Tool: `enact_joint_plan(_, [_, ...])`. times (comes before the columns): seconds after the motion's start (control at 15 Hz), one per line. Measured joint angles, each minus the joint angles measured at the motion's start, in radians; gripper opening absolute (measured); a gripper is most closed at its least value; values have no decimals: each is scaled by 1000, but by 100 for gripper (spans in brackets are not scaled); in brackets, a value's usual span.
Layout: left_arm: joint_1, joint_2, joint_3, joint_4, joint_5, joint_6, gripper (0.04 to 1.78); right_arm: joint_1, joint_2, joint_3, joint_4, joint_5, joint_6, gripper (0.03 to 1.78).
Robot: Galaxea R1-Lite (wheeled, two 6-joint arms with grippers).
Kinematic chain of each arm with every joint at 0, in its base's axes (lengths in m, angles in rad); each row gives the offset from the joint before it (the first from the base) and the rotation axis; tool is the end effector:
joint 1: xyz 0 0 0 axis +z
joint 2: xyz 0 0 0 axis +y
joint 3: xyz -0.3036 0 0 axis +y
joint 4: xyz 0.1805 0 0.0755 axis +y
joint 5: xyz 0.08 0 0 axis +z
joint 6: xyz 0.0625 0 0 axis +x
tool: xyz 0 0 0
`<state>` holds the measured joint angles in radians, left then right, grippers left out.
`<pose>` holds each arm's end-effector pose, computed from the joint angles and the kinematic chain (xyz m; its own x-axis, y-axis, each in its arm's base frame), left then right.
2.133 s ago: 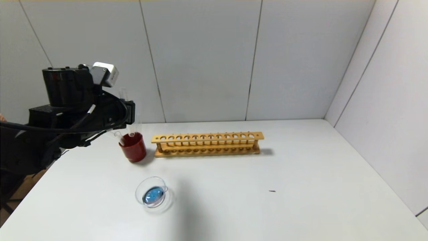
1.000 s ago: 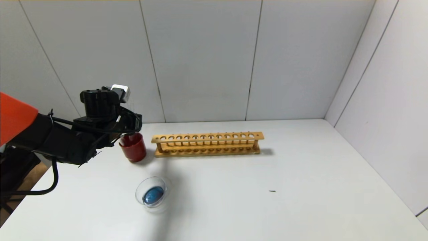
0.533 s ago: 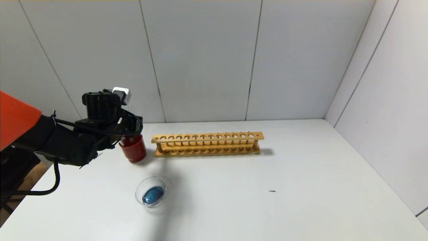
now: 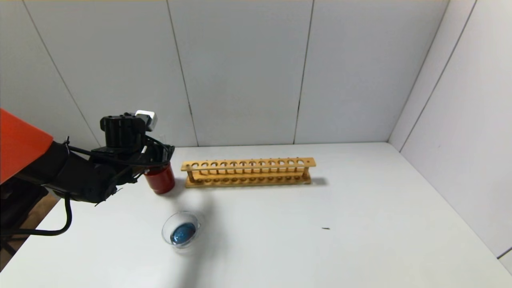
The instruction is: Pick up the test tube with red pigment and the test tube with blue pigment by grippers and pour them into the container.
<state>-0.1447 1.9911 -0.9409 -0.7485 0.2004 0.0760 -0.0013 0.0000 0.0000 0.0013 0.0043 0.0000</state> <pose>0.4115 -0.0474 0.1162 0.9546 0.0621 -0.2912 -0.0243 0.9910 0.1315 0.0194 0.0002 0.0753 1.0000 0.0030 -0.0013 -0.0030 1.0000 0.0000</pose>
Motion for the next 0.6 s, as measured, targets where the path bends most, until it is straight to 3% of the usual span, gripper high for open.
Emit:
enact_joint_plan(0.13, [-1, -4, 1, 0, 0, 1, 157, 0, 0, 0, 0, 0, 0, 175])
enact_joint_plan(0.27, [-3, -19, -10, 0, 0, 5, 171, 0, 0, 0, 0, 0, 0, 175])
enact_joint_plan(0.6, [-7, -100, -113, 81, 1, 19, 175, 0, 0, 0, 0, 0, 0, 175])
